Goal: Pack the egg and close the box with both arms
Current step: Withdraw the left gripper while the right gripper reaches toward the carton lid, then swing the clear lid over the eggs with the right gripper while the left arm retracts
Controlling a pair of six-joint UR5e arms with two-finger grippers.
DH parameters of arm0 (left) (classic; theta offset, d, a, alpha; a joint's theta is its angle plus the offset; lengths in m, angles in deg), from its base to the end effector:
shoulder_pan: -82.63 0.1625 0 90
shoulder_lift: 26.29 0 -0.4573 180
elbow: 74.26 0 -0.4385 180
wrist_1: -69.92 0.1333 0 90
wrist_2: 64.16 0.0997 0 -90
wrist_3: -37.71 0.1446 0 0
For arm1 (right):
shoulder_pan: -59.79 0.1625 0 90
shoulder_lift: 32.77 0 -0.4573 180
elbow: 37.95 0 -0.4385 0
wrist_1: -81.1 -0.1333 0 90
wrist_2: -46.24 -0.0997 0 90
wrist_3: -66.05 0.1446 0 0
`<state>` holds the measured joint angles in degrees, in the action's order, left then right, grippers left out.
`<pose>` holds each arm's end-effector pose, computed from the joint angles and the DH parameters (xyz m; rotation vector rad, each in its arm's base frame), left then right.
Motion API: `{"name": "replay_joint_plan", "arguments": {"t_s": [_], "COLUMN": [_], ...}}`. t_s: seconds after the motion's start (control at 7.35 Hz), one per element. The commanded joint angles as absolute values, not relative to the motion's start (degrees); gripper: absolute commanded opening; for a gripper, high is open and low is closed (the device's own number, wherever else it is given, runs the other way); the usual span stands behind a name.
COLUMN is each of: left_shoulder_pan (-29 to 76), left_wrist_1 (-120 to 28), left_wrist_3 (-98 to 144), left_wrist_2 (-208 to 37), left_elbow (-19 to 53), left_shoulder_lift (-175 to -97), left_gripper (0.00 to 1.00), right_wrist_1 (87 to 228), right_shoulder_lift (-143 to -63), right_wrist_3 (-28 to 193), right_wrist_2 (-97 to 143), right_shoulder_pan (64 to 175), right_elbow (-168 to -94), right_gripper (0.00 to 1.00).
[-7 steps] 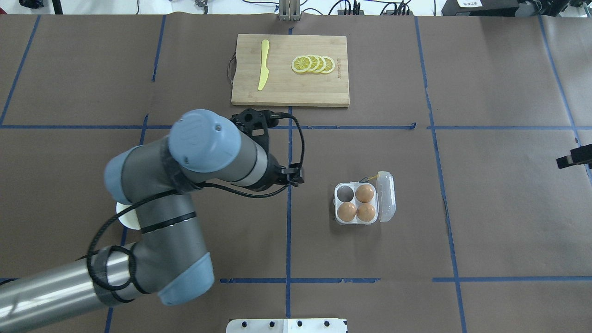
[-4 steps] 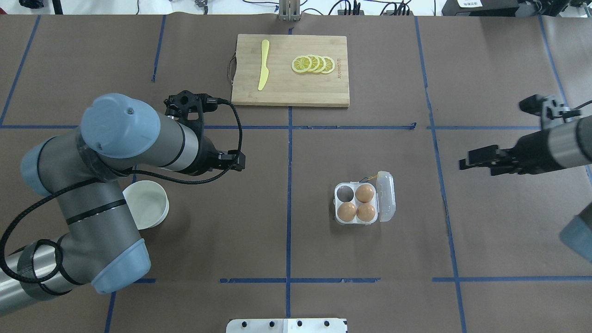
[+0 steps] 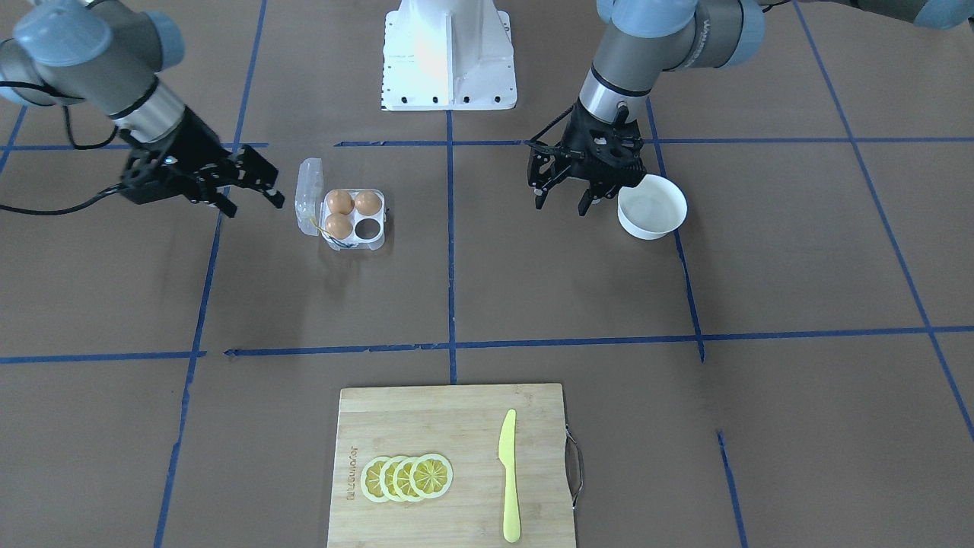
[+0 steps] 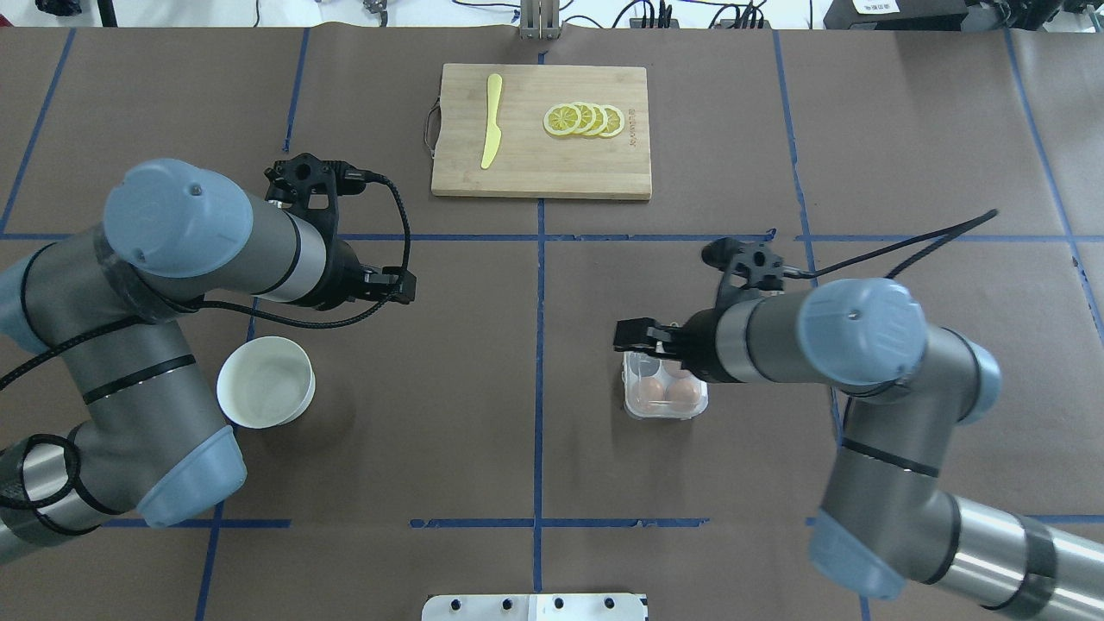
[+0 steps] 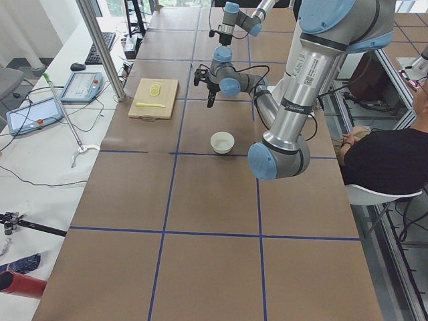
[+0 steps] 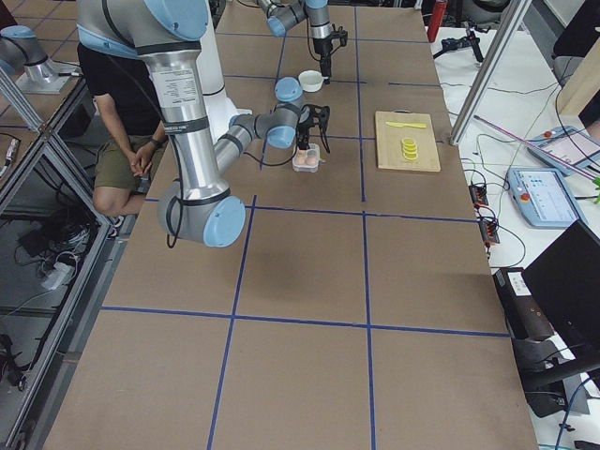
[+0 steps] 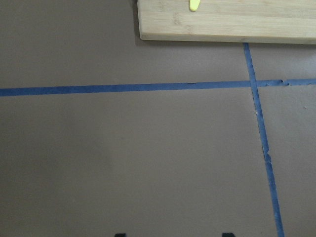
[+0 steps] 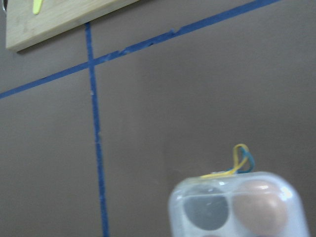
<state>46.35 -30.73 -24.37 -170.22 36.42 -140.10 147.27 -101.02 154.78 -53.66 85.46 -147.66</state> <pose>0.4836 -0.4707 0.2712 0.2889 0.9462 0.0010 -0.5561 -0.3876 0.2659 0.1157 -1.1449 0.2796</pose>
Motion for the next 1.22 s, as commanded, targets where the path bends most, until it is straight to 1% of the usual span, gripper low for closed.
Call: {"name": "replay_joint_plan", "arguments": {"t_s": [0.0,0.27,0.54,0.68,0.95,1.09], "left_shoulder_pan": [41.9,37.0,30.4,27.6,21.3,17.5], "left_wrist_1": [-30.8,-31.0,-31.6,-34.7,-47.4,-48.3], "left_wrist_3": [-14.5,-6.8,2.4,8.7,18.3,24.9], "left_wrist_2": [-170.3,-170.9,-178.0,-181.1,-189.7,-191.1], "left_elbow": [39.0,40.7,41.5,41.4,38.7,37.3], "left_shoulder_lift": [-134.3,-129.4,-124.5,-120.6,-110.5,-108.3], "left_gripper": [0.71,0.73,0.75,0.77,0.77,0.77], "right_wrist_1": [159.5,162.4,169.9,169.9,169.9,169.9], "right_shoulder_lift": [-91.7,-92.8,-94.5,-98.3,-104.2,-109.4], "right_wrist_3": [157.5,157.5,156.8,155.5,144.6,136.8], "right_wrist_2": [-51.7,-52.6,-60.8,-67.0,-77.1,-80.6], "right_shoulder_pan": [83.7,86.1,94.6,100.0,110.1,114.8], "right_elbow": [-151.4,-158.5,-162.9,-164.5,-164.9,-165.4], "right_gripper": [1.0,1.0,1.0,1.0,1.0,1.0]}}
